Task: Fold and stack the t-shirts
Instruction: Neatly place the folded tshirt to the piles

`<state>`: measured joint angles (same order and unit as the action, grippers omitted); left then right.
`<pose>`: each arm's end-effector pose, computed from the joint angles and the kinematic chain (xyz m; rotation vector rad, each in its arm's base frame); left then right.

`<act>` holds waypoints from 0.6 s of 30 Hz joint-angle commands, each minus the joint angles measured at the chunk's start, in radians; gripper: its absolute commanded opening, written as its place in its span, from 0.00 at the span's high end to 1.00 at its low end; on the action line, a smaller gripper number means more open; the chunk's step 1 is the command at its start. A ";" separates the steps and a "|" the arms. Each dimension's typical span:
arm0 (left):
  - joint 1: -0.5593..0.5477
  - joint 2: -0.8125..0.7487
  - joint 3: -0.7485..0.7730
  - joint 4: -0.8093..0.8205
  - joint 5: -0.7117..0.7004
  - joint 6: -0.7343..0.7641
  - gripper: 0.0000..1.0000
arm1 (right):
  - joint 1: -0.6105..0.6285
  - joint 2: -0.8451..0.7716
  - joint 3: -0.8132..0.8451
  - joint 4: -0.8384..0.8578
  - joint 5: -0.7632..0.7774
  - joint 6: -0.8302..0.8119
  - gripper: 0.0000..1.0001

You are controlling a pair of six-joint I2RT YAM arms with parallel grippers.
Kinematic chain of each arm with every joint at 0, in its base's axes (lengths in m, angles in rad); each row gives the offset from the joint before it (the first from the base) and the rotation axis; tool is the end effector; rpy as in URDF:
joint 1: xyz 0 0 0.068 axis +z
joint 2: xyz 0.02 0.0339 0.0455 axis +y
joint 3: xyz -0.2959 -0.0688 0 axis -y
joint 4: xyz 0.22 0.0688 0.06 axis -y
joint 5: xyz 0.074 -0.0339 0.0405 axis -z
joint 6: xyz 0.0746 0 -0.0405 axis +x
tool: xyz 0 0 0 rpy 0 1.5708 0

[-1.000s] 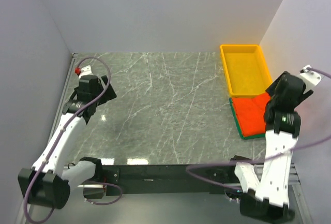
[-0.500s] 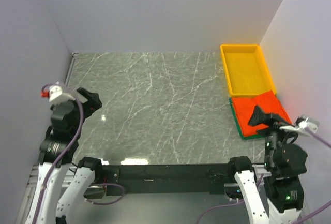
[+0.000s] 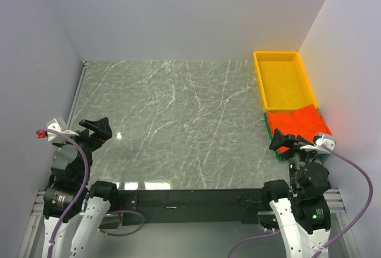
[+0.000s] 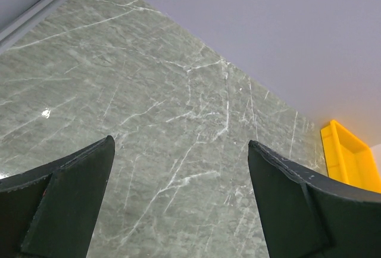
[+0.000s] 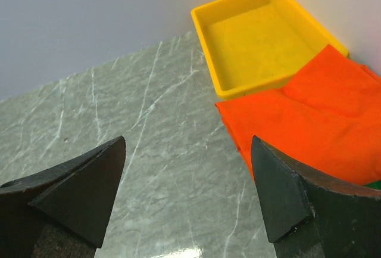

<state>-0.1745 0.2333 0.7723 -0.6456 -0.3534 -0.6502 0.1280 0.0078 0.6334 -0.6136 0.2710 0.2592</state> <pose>0.0373 0.0196 0.3310 -0.6500 1.5504 -0.3263 0.0156 -0.0181 0.2950 0.3141 1.5281 0.0942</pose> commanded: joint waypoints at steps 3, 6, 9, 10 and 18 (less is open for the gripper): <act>-0.003 -0.022 -0.076 0.098 -0.044 -0.034 0.01 | 0.016 -0.198 -0.018 0.057 0.008 -0.026 0.08; -0.003 -0.078 -0.143 0.151 -0.081 -0.055 0.01 | 0.019 -0.192 -0.014 0.046 -0.024 -0.040 0.08; -0.003 -0.129 -0.209 0.201 -0.097 -0.039 0.01 | 0.021 -0.192 -0.011 0.035 -0.019 -0.032 0.08; -0.003 -0.159 -0.225 0.227 -0.102 -0.034 0.01 | 0.022 -0.192 -0.011 0.034 -0.016 -0.031 0.07; 0.007 -0.226 -0.297 0.311 -0.042 0.029 0.01 | 0.024 -0.172 -0.006 0.032 -0.047 -0.038 0.07</act>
<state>-0.1753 0.0139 0.4774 -0.4252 -0.4187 -0.6575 0.1417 0.0078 0.6186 -0.6102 0.2405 0.2367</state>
